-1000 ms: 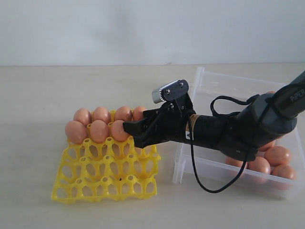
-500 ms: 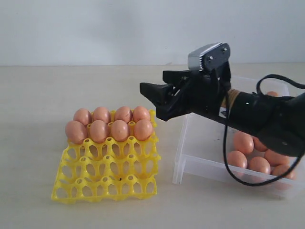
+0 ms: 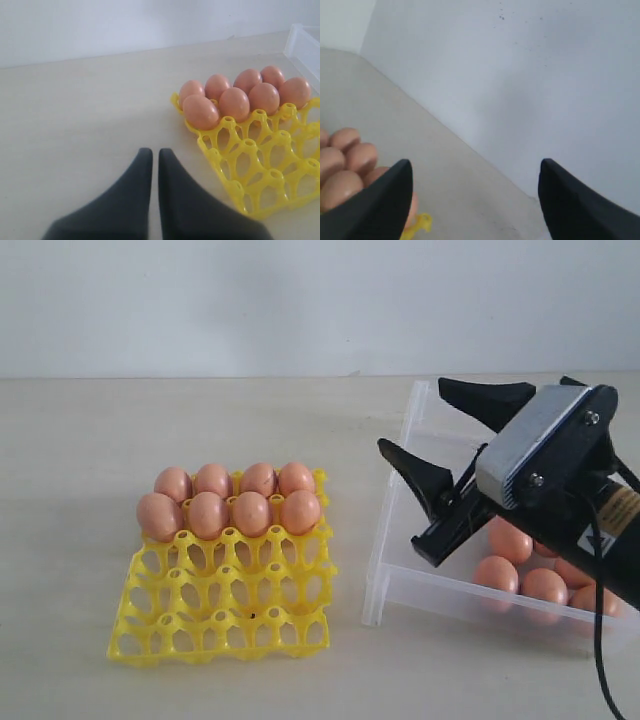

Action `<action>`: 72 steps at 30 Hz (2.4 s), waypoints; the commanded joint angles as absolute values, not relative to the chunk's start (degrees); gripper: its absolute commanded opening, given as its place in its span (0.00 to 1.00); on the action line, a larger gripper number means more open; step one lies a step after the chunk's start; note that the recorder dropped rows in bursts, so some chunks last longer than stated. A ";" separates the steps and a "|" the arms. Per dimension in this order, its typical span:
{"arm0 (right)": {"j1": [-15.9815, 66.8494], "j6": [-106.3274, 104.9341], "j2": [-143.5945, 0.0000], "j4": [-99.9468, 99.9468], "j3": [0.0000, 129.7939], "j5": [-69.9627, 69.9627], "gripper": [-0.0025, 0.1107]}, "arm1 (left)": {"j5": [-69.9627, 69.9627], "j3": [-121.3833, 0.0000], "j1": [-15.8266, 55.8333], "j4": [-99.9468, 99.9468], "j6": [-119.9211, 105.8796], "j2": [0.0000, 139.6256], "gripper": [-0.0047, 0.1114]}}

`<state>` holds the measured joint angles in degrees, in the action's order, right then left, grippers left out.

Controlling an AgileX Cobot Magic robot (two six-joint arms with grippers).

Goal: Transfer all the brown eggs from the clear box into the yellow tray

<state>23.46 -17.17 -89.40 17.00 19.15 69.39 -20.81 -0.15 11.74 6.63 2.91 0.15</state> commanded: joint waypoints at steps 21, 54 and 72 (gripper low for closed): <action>23.32 -12.50 -88.57 -4.55 23.96 36.93 0.56 | -20.62 0.00 12.05 6.72 3.35 0.00 0.08; 23.93 0.38 -87.01 5.06 50.70 -20.33 0.02 | -20.62 0.00 12.05 6.72 3.35 0.00 0.08; 28.85 -24.30 -84.83 -14.35 41.23 10.51 0.02 | -20.62 0.00 12.05 6.72 3.35 0.00 0.08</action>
